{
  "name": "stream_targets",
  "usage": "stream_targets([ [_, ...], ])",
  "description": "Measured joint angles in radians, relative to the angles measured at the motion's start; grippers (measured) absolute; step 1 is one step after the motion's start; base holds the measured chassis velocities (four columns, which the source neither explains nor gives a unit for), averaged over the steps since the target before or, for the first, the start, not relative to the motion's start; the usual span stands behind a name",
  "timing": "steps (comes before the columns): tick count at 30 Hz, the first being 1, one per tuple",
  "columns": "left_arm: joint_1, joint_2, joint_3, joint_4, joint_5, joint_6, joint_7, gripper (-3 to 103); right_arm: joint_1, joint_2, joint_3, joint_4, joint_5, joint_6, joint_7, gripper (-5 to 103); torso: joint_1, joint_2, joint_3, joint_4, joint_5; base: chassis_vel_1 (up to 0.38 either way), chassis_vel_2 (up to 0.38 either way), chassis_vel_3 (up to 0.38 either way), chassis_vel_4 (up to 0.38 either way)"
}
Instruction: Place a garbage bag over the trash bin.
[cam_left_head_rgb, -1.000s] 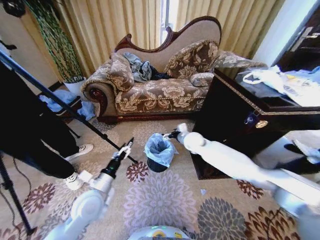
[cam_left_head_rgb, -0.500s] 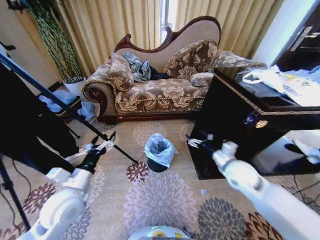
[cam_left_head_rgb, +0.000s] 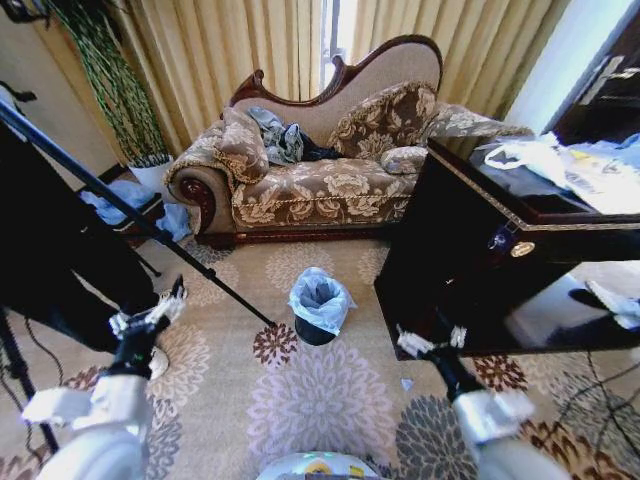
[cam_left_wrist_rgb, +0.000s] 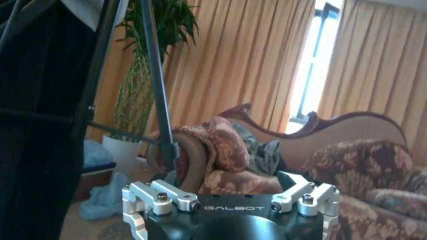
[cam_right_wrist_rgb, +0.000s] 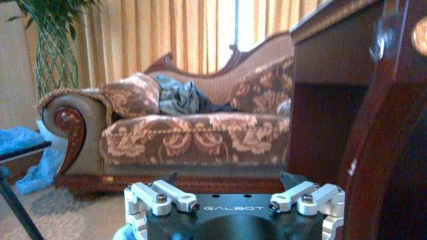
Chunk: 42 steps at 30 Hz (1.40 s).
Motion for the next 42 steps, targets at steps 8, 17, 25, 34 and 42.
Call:
stream_targets([
  [8, 0.071, -0.101, 0.065, 0.001, 0.111, -0.068, 0.042, 100, -0.019, 0.140, -0.122, -0.005, -0.201, 0.055, 0.017, 100, 0.000, 0.000, 0.000, 0.0001, 0.0003, 0.000, 0.000, 0.000, 0.000],
  [17, 0.051, -0.037, 0.107, 0.002, 0.109, -0.049, 0.076, 100, -0.043, 0.166, -0.127, 0.018, -0.214, 0.066, 0.004, 100, 0.000, 0.000, 0.000, 0.0000, 0.0002, 0.000, 0.000, 0.000, 0.000],
  [25, 0.053, -0.023, 0.115, 0.003, 0.104, -0.034, 0.080, 100, -0.047, 0.170, -0.120, 0.020, -0.207, 0.069, -0.012, 100, 0.000, 0.000, 0.000, 0.0000, 0.0004, 0.000, 0.000, 0.000, 0.000],
  [34, 0.053, -0.022, 0.115, 0.003, 0.102, -0.033, 0.080, 100, -0.045, 0.168, -0.120, 0.020, -0.203, 0.069, -0.012, 100, 0.000, 0.000, 0.000, 0.0000, 0.0004, 0.000, 0.000, 0.000, 0.000],
  [42, 0.053, -0.022, 0.114, 0.003, 0.101, -0.033, 0.080, 100, -0.044, 0.167, -0.120, 0.020, -0.201, 0.068, -0.012, 100, 0.000, 0.000, 0.000, 0.0000, 0.0004, 0.000, 0.000, 0.000, 0.000],
])
